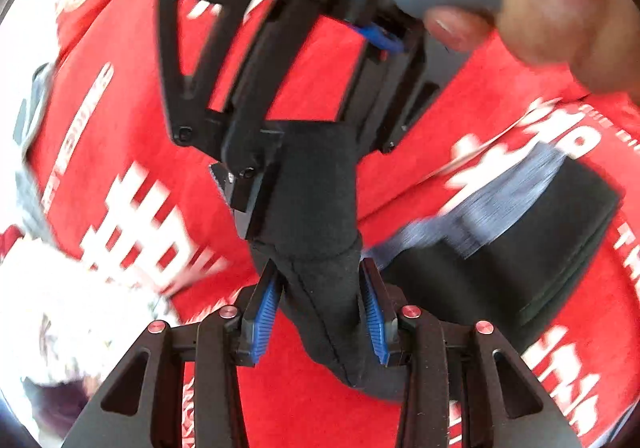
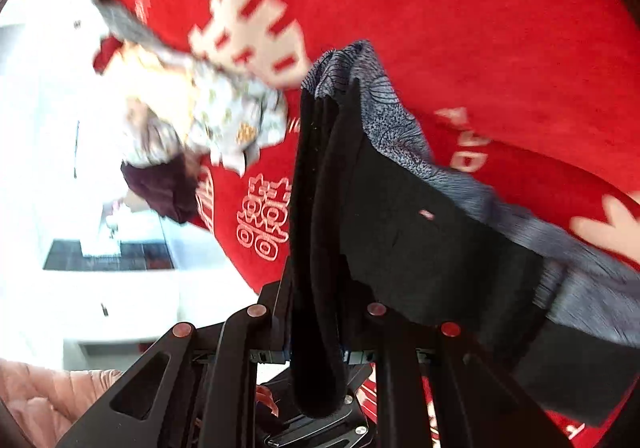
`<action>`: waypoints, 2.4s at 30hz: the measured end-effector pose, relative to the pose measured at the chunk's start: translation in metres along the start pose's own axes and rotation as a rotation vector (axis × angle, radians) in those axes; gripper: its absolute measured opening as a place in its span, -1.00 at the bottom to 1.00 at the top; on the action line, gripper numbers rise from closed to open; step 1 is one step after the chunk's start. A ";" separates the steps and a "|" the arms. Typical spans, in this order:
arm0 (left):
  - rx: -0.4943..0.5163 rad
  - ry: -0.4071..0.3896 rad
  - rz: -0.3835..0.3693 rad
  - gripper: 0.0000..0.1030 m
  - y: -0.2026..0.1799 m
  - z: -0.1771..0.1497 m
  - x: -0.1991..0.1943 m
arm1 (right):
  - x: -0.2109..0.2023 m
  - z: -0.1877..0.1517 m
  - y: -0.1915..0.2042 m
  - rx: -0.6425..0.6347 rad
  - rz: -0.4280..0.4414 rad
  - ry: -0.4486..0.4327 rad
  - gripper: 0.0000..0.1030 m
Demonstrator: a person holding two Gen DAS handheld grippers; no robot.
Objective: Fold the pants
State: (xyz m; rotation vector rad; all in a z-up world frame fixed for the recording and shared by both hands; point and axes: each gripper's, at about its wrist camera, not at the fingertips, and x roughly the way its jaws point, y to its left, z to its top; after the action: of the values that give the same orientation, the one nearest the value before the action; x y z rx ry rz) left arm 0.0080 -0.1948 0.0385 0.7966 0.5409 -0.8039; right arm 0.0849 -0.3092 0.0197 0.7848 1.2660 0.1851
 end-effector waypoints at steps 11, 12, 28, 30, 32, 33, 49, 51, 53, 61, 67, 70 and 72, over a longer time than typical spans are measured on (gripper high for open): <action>0.196 -0.002 -0.188 -0.23 -0.173 0.050 0.012 | -0.107 -0.105 -0.180 0.244 -0.024 -0.169 -0.64; 0.203 0.004 -0.192 -0.23 -0.185 0.050 0.012 | -0.106 -0.112 -0.195 0.262 -0.026 -0.175 -0.64; 0.179 0.162 -0.306 0.20 -0.155 0.021 0.028 | -0.099 -0.167 -0.259 0.426 -0.148 -0.211 -0.47; 0.113 0.190 -0.269 0.20 -0.125 0.024 0.034 | -0.109 -0.171 -0.250 0.408 -0.243 -0.220 -0.47; 0.007 0.247 -0.214 0.20 -0.084 0.020 0.053 | -0.119 -0.169 -0.233 0.373 -0.320 -0.256 -0.42; -0.038 0.279 -0.203 0.21 -0.069 0.019 0.065 | -0.121 -0.168 -0.226 0.359 -0.331 -0.268 -0.42; -0.358 0.443 -0.290 0.21 0.001 -0.009 0.137 | -0.060 -0.153 -0.178 0.211 -0.495 -0.191 -0.43; -0.419 0.471 -0.275 0.21 0.020 -0.003 0.158 | -0.073 -0.141 -0.177 0.195 -0.497 -0.241 -0.43; -0.476 0.504 -0.298 0.21 0.031 0.000 0.178 | -0.075 -0.123 -0.179 0.193 -0.505 -0.246 -0.43; -0.461 0.549 -0.282 0.56 0.020 -0.015 0.207 | -0.039 -0.130 -0.197 0.210 -0.533 -0.176 -0.38; -0.426 0.558 -0.230 0.56 0.018 -0.016 0.195 | -0.054 -0.146 -0.194 0.243 -0.520 -0.178 -0.12; -0.420 0.555 -0.233 0.56 0.014 -0.015 0.186 | -0.055 -0.154 -0.188 0.237 -0.533 -0.176 -0.01; -0.432 0.562 -0.254 0.70 0.015 -0.016 0.183 | -0.056 -0.155 -0.183 0.238 -0.538 -0.182 -0.01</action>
State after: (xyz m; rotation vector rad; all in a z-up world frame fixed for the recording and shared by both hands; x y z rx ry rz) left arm 0.1260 -0.2528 -0.0908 0.5484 1.2909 -0.6529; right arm -0.1253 -0.4077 -0.0625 0.6179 1.2931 -0.4690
